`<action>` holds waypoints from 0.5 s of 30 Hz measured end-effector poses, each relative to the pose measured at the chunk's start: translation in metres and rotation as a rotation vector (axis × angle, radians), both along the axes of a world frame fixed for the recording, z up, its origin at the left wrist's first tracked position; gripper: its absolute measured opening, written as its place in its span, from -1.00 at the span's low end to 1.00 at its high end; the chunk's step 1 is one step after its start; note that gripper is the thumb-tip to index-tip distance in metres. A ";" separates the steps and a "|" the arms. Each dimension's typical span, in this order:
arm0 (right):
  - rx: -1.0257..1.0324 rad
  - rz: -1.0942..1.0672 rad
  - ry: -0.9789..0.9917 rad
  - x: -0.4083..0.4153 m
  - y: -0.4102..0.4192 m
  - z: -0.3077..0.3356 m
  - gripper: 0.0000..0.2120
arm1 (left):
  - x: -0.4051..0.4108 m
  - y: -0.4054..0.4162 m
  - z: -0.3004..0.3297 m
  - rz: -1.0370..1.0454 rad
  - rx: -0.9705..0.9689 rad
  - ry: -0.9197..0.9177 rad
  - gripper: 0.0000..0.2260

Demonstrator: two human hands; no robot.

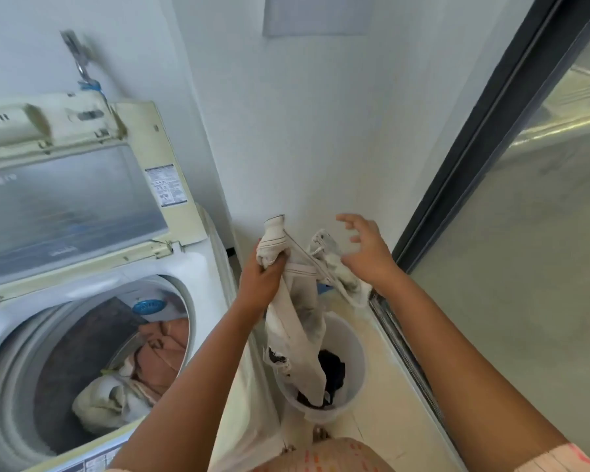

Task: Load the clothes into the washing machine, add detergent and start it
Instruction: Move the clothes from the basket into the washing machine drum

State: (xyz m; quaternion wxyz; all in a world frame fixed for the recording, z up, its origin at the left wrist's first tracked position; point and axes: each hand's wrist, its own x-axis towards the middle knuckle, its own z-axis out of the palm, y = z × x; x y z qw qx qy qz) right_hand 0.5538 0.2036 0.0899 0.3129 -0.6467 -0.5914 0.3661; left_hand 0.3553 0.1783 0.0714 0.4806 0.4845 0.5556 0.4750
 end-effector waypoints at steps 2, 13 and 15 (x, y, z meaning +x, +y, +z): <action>-0.207 0.008 -0.272 0.013 -0.002 -0.016 -0.13 | -0.012 -0.004 0.005 -0.008 -0.019 -0.057 -0.87; -0.494 0.390 -0.528 -0.007 -0.043 -0.068 0.48 | -0.024 -0.018 0.032 0.124 -0.027 -0.312 -0.91; -0.399 0.320 -0.509 -0.017 -0.053 -0.072 0.43 | -0.025 -0.020 0.036 0.170 -0.054 -0.386 -0.90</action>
